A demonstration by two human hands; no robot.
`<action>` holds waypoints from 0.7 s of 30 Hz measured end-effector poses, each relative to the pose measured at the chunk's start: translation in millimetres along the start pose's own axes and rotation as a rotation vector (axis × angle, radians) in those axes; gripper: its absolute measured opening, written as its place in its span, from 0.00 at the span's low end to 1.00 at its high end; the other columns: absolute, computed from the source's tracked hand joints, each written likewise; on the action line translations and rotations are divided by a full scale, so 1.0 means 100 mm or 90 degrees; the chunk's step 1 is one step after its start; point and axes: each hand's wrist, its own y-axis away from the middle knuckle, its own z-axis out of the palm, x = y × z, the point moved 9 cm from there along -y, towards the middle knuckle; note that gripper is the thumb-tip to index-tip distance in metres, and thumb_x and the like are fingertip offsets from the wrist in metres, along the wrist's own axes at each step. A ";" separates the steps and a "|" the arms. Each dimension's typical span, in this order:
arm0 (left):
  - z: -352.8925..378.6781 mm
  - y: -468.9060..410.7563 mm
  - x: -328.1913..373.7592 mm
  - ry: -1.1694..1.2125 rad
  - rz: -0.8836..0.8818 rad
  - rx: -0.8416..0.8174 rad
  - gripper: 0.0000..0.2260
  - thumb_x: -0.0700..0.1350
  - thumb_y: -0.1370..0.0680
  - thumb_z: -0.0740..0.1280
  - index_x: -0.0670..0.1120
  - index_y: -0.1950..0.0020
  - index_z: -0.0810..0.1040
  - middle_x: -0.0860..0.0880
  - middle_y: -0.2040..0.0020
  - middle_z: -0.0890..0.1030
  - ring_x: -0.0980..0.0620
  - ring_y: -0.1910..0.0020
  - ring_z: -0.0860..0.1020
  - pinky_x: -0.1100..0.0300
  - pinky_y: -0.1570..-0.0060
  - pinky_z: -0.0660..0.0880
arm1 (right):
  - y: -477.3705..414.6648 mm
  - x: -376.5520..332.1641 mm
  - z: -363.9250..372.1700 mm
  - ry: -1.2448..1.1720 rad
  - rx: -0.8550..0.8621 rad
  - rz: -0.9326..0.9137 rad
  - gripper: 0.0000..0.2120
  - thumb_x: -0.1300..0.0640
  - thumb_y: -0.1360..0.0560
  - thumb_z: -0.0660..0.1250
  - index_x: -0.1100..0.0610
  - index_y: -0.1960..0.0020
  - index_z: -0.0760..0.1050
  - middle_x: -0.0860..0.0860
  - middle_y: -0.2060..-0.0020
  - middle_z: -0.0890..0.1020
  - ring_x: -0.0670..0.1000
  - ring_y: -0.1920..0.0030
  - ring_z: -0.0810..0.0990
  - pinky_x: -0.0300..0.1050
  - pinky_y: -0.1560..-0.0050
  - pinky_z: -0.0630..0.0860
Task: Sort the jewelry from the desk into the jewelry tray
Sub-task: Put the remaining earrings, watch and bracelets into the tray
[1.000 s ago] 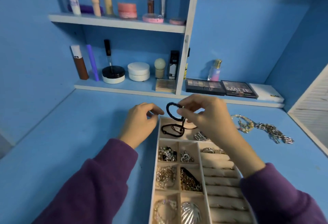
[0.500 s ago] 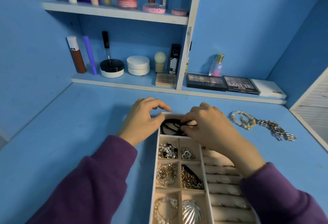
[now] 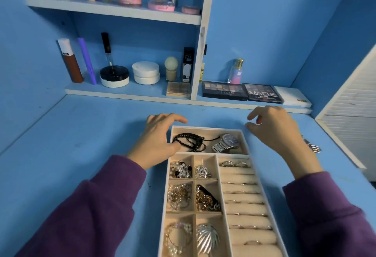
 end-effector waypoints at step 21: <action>-0.19 0.02 0.02 0.107 0.000 0.113 0.17 0.44 0.28 0.68 0.61 0.43 0.73 0.56 0.40 0.72 0.56 0.40 0.68 0.55 0.39 0.68 | 0.04 -0.01 -0.40 -0.331 0.198 0.014 0.03 0.58 0.30 0.66 0.56 0.62 0.74 0.50 0.68 0.79 0.49 0.67 0.75 0.40 0.64 0.70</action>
